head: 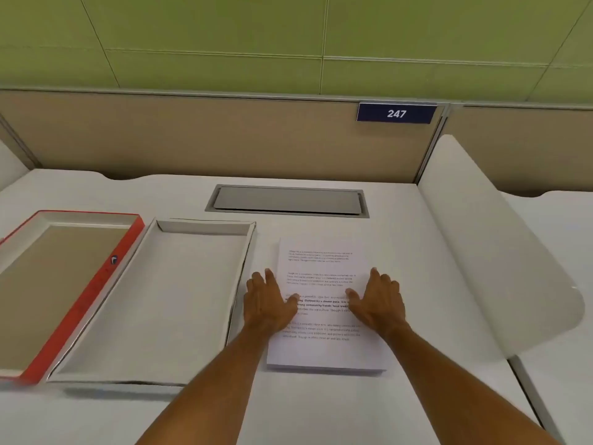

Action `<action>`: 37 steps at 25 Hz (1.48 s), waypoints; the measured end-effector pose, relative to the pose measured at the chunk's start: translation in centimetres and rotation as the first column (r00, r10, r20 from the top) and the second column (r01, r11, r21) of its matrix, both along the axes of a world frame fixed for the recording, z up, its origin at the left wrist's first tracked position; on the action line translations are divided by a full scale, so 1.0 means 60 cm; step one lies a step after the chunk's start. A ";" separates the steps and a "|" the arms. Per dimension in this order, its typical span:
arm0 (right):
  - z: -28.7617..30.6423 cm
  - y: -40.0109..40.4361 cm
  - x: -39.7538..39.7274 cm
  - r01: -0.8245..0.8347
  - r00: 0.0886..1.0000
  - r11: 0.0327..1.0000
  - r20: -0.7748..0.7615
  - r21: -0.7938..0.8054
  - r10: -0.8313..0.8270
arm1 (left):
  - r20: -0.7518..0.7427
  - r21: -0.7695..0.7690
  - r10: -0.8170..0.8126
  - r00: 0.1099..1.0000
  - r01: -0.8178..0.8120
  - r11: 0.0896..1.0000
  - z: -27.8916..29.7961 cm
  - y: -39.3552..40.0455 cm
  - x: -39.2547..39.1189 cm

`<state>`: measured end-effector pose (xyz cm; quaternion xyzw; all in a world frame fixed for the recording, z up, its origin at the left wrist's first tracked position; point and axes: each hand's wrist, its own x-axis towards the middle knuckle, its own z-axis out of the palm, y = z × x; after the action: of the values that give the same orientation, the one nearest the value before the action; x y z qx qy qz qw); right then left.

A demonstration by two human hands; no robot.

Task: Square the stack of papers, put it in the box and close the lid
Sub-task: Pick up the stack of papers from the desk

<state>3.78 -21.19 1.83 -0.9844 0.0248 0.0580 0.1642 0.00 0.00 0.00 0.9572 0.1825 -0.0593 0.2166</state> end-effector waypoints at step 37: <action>0.002 -0.043 0.099 0.415 0.884 0.557 -0.463 0.719 -0.061 | -0.132 -0.787 0.381 0.915 -0.331 0.521 0.017 0.041 0.062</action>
<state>9.74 -23.77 1.97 -0.7580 0.1638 0.2320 0.5872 3.73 2.44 1.03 0.7023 0.3221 -0.0615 0.6318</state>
